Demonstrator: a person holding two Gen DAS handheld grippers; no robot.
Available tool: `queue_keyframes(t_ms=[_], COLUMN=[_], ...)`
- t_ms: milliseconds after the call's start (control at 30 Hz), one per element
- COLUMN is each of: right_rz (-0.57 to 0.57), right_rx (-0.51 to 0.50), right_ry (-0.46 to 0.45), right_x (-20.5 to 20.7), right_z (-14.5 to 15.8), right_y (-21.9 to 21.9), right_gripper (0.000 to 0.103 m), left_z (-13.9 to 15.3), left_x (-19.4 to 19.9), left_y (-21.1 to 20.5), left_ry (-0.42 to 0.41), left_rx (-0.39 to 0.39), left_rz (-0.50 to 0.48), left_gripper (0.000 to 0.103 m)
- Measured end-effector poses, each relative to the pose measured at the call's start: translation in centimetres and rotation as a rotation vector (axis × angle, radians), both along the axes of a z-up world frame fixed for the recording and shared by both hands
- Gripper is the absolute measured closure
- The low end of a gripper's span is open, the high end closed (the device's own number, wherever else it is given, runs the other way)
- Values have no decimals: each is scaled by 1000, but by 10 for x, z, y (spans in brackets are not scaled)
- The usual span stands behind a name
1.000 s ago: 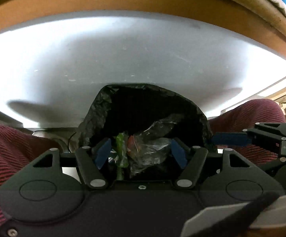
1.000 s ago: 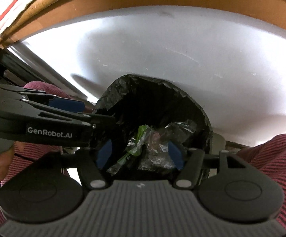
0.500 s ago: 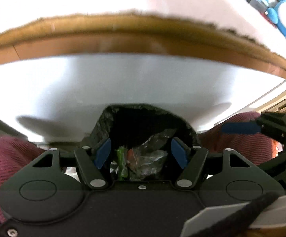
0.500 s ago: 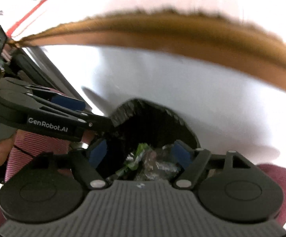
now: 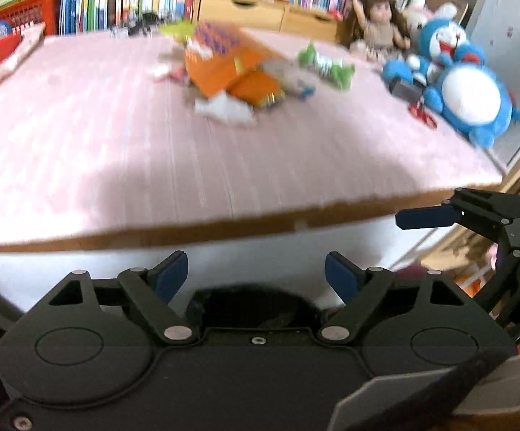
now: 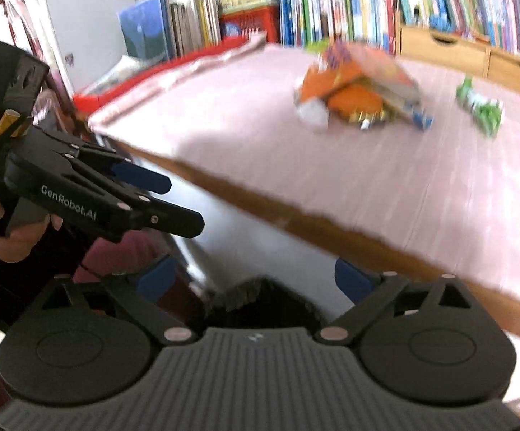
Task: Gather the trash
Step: 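Raise both tools back over the bed toward the potato sticks box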
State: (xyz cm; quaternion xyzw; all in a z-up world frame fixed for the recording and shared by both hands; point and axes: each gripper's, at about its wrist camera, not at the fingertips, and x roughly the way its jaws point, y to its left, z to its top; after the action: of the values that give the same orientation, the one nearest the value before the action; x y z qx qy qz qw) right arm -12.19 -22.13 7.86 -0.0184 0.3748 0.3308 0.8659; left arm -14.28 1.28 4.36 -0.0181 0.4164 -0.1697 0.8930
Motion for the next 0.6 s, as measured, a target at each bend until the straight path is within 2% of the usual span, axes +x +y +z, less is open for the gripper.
queue_keyframes(t_ms=[133,300,600], right_rz=[-46,-144,-334], right_rx=[13,6,31], right_ry=[-66,-147,-217], right_x=[10,24,72], right_z=[16,27,28], right_y=[-11,-24,-49], right_gripper=[1,0,0], left_z=[20,31,38], left_x=[7,26,83], left_y=[8,14,30], left_ry=[-64,-121,-203], left_rx=[-7,-17,-7], left_rz=[14,51,166], left_gripper=[19,17,13])
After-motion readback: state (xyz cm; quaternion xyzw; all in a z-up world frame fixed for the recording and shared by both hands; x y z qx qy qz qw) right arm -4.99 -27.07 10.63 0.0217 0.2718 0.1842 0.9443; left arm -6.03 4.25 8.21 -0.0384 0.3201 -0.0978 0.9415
